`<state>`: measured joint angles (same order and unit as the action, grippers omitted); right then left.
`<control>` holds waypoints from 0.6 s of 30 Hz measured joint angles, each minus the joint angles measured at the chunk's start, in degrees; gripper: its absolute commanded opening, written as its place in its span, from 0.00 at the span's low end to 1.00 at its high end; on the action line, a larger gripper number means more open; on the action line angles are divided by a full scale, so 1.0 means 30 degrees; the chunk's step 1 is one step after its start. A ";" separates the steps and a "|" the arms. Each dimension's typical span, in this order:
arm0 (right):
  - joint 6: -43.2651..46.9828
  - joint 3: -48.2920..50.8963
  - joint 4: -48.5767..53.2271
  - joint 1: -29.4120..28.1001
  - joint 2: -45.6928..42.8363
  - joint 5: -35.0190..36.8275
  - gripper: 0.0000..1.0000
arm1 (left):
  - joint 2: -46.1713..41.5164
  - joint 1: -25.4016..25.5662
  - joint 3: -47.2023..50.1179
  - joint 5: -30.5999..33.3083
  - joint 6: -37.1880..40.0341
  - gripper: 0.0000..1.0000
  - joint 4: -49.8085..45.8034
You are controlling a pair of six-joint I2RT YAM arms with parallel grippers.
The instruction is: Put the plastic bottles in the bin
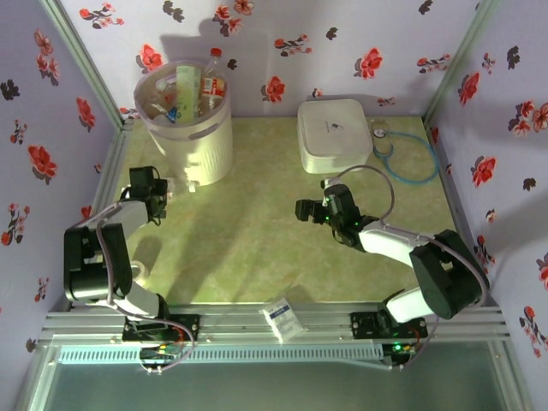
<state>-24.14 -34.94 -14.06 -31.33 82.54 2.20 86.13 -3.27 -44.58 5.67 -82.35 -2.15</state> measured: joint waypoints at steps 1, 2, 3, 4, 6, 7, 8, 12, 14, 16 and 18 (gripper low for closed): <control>-0.0022 -0.0036 0.0007 0.0000 0.0117 -0.0087 0.99 | -0.0357 0.0000 0.0000 0.0248 -0.0058 0.95 -0.0168; -0.0051 -0.0087 0.0000 0.0000 0.0262 -0.0204 0.99 | -0.0794 0.0000 -0.0015 0.0539 0.0015 1.00 -0.0321; -0.0066 -0.0138 0.0007 0.0000 0.0393 -0.0291 0.99 | -0.1107 -0.0036 -0.0109 0.0787 0.0058 1.00 -0.0554; -0.0124 -0.0168 0.0007 0.0000 0.0488 -0.0350 0.99 | -0.1217 -0.0073 -0.0255 0.0933 0.0044 1.00 -0.0707; -0.0182 -0.0204 0.0007 0.0000 0.0546 -0.0408 0.99 | -0.1049 -0.0248 -0.0721 0.1151 0.0044 1.00 -0.0933; -0.0189 -0.0204 0.0007 0.0000 0.0539 -0.0408 0.99 | -0.0867 -0.0335 -0.0911 0.1173 0.0036 1.00 -0.0984; -0.0189 -0.0211 0.0007 0.0000 0.0525 -0.0408 0.99 | -0.0510 -0.0444 -0.1144 0.1188 0.0022 1.00 -0.0984; -0.0182 -0.0189 0.0197 0.0000 0.0117 -0.0350 0.99 | 0.1195 -0.0729 -0.1639 0.1093 -0.0328 1.00 -0.0794; -0.0182 -0.0124 0.0233 0.0000 -0.0306 -0.0226 0.99 | 0.2025 -0.0758 -0.1734 0.0933 -0.0546 1.00 -0.0743; -0.0182 0.0044 0.0233 0.0000 -0.0707 -0.0087 0.99 | 0.2820 -0.0758 -0.1894 0.0772 -0.0758 0.98 -0.0561; -0.0182 0.0182 0.0291 0.0000 -0.0969 0.0051 0.99 | 0.3366 -0.0758 -0.2178 0.0656 -0.0984 0.92 -0.0015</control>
<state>-24.69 -34.39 -13.19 -31.33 79.64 2.35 96.23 -5.54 -51.11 7.64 -85.30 -2.20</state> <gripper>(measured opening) 0.993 0.974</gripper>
